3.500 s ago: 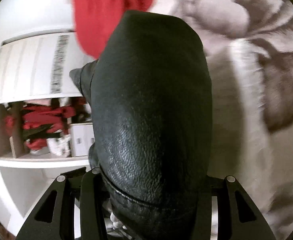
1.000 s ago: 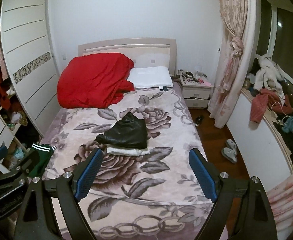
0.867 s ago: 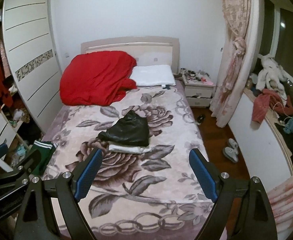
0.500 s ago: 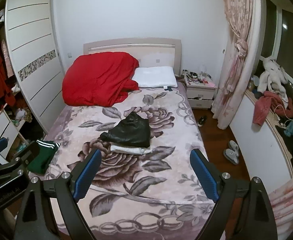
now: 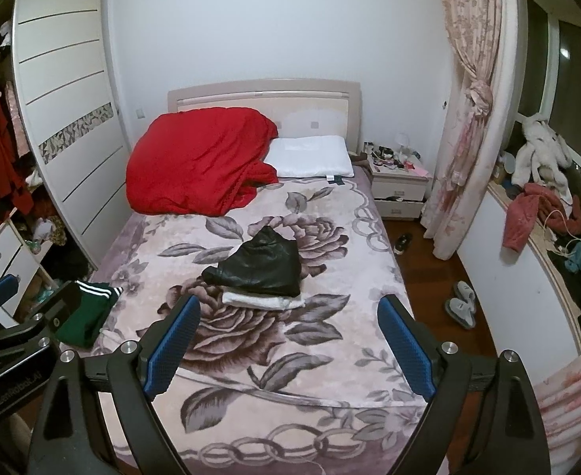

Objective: Fold large clothes

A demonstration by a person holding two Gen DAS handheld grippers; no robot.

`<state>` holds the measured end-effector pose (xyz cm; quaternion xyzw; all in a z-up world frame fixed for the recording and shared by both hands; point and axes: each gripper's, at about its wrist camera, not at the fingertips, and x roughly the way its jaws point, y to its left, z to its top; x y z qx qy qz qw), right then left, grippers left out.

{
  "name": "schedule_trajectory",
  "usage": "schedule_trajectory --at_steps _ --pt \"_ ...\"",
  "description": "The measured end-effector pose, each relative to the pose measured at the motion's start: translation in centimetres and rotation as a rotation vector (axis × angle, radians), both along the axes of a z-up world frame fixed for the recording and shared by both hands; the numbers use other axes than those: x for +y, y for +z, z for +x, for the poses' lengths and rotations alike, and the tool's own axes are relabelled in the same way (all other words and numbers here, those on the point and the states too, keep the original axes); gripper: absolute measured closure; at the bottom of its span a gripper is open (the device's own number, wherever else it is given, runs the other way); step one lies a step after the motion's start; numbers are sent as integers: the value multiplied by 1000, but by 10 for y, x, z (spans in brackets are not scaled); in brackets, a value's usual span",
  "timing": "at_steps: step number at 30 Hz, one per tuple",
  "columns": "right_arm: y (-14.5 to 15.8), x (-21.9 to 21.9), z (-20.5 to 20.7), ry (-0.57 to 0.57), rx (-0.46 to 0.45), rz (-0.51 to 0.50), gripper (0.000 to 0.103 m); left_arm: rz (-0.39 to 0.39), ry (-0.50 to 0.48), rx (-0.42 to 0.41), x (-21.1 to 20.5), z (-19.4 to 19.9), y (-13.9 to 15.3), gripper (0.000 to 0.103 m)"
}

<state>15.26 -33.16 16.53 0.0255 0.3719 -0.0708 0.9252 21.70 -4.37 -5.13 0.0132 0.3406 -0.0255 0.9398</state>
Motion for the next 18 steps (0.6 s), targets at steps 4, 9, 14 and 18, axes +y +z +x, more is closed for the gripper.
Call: schedule_trajectory --at_steps 4,9,14,18 --pt "3 1 5 8 -2 1 10 -3 1 1 1 1 1 3" --pt "2 1 3 4 -5 4 10 -7 5 -5 2 2 5 3" --pt "4 3 12 11 -7 2 10 -9 10 -13 3 1 9 3" --pt "5 2 15 13 -8 0 10 -9 10 -13 2 1 11 3"
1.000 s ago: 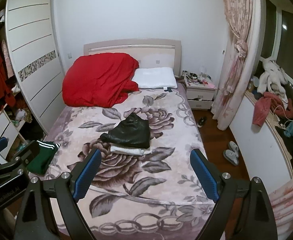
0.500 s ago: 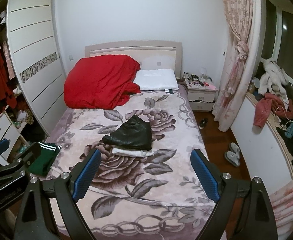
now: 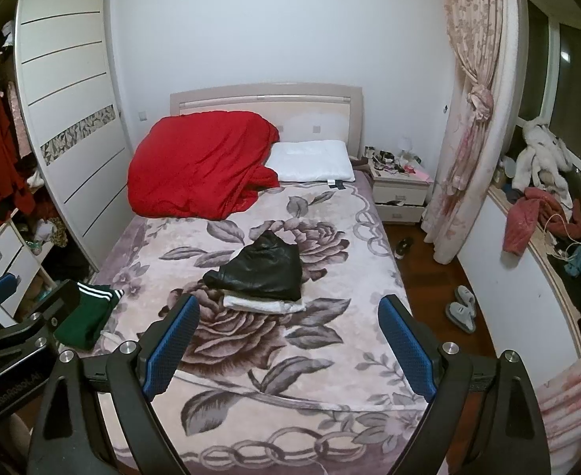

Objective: Fold large clothes

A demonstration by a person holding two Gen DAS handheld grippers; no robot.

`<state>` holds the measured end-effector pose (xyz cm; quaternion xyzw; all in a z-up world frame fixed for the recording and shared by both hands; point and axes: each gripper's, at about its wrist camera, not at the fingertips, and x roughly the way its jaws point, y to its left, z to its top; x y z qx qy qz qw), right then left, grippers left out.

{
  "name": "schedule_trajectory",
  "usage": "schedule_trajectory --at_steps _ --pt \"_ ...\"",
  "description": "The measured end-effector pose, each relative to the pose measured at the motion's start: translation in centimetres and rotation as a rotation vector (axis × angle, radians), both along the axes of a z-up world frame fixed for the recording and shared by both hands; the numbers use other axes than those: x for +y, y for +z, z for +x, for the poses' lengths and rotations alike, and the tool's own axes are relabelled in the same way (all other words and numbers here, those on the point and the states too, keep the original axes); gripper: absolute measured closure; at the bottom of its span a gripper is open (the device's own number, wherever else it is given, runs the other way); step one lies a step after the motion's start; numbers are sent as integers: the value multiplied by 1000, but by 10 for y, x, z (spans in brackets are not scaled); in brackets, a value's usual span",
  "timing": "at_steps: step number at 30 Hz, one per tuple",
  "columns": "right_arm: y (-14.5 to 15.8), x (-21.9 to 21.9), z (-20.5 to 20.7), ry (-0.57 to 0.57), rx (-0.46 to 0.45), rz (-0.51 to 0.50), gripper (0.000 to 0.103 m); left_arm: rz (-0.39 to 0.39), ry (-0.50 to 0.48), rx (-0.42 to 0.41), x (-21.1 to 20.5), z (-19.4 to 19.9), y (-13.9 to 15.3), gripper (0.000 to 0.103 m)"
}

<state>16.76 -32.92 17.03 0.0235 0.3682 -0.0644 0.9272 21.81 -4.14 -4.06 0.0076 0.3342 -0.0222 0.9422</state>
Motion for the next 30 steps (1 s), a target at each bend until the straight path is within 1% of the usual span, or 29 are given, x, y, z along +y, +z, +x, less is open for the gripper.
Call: schedule_trajectory --at_steps 7,15,30 --pt "-1 1 -1 -1 -1 -3 10 0 4 -6 0 1 4 3" --pt "9 3 3 1 -13 -7 9 5 12 -19 0 2 12 3" --pt "17 9 -13 -13 -35 -12 9 1 15 -32 -2 1 21 3"
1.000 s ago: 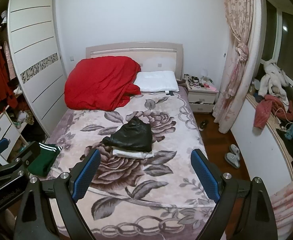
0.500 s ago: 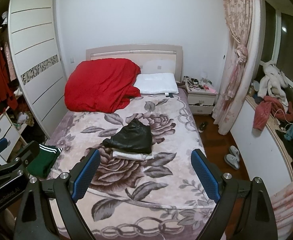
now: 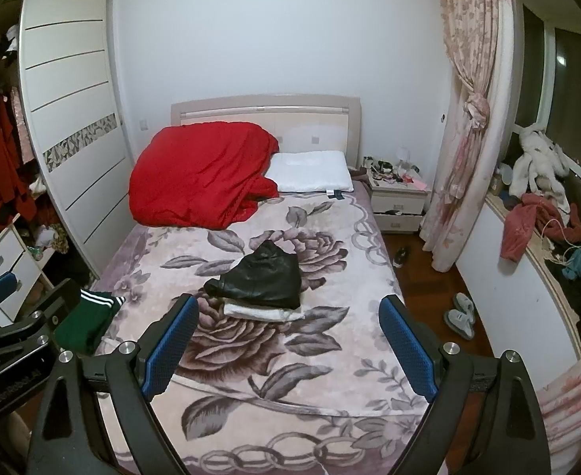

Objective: Fold large clothes

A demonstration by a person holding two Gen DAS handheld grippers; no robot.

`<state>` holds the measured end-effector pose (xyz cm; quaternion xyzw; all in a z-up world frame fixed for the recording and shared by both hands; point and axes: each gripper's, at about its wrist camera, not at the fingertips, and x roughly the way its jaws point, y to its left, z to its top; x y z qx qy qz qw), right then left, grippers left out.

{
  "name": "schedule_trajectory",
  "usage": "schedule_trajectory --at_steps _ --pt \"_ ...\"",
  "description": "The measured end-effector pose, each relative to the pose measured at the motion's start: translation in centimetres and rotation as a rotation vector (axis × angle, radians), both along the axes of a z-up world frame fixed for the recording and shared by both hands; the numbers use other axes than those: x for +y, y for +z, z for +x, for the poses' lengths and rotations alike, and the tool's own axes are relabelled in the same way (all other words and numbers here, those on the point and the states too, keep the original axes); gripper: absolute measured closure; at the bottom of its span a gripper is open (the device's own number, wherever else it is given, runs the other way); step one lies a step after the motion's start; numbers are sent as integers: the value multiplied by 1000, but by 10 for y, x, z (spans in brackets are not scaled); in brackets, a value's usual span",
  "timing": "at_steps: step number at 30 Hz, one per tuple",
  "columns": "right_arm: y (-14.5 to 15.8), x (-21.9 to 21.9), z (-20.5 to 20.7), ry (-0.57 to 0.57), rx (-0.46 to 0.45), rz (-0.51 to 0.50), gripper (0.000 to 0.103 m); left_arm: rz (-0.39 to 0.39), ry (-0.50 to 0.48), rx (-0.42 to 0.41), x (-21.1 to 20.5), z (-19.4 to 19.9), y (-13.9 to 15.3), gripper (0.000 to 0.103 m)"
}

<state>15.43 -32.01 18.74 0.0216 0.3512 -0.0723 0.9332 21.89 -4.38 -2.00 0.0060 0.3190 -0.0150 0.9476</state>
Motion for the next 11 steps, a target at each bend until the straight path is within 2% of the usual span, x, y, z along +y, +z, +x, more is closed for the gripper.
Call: schedule_trajectory --at_steps 11 --pt "1 4 -8 -5 -4 0 9 -1 -7 -1 -2 -3 1 3"
